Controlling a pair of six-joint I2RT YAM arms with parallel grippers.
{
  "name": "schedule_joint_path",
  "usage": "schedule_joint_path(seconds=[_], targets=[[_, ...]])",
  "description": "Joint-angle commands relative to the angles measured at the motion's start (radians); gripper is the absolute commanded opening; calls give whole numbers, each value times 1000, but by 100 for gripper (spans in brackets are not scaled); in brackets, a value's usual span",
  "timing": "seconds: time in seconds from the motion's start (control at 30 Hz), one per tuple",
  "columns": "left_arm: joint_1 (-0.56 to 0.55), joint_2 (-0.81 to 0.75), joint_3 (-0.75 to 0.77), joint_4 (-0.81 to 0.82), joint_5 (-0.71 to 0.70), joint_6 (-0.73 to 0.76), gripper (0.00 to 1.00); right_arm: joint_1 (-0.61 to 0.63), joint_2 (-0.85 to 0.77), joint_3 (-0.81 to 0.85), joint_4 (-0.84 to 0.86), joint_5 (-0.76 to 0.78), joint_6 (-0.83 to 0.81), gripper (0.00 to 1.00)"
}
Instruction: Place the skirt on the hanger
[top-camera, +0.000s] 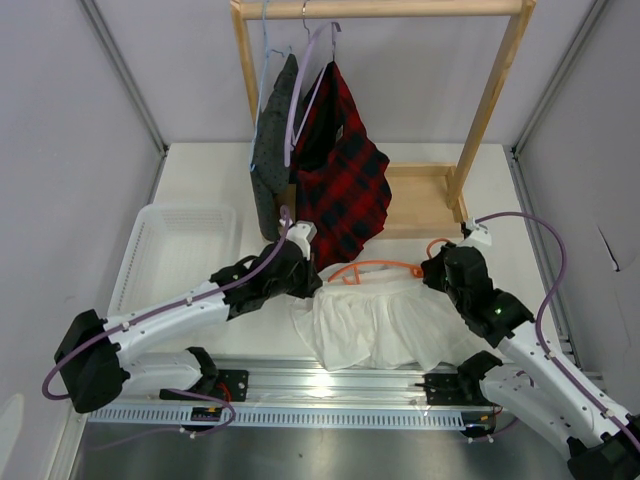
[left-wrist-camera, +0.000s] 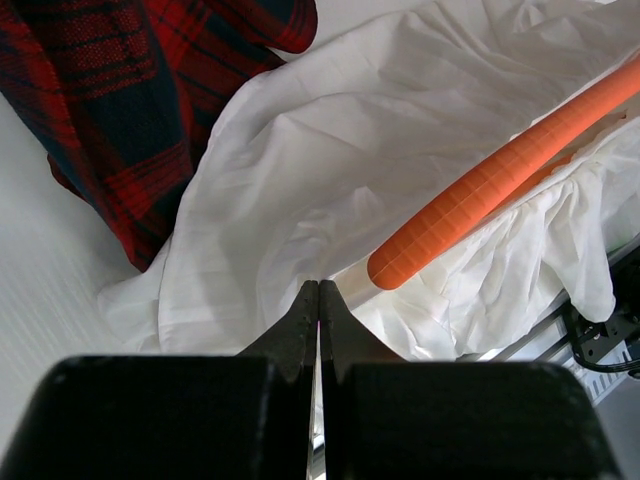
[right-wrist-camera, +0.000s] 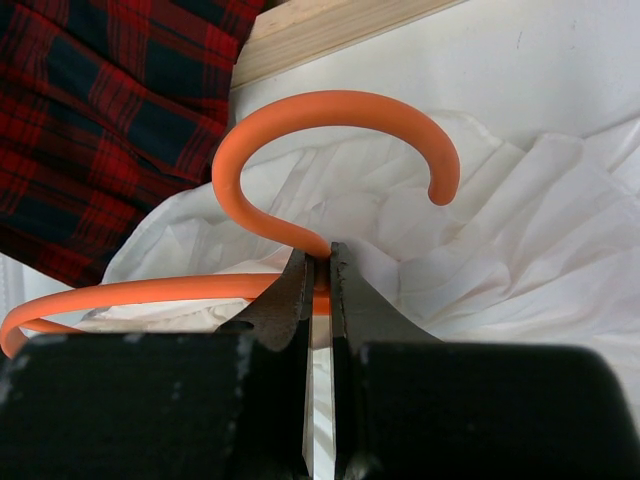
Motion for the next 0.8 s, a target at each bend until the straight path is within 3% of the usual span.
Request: schedule_joint_path(seconds=[0.0,0.77], targets=[[17,-32,-37,7,-19,-2,0,-15,-11,-2,-8,72,-27,0],[26,-62,97,-61,-22,44,0,5,-22,-17,-11,81,-55,0]])
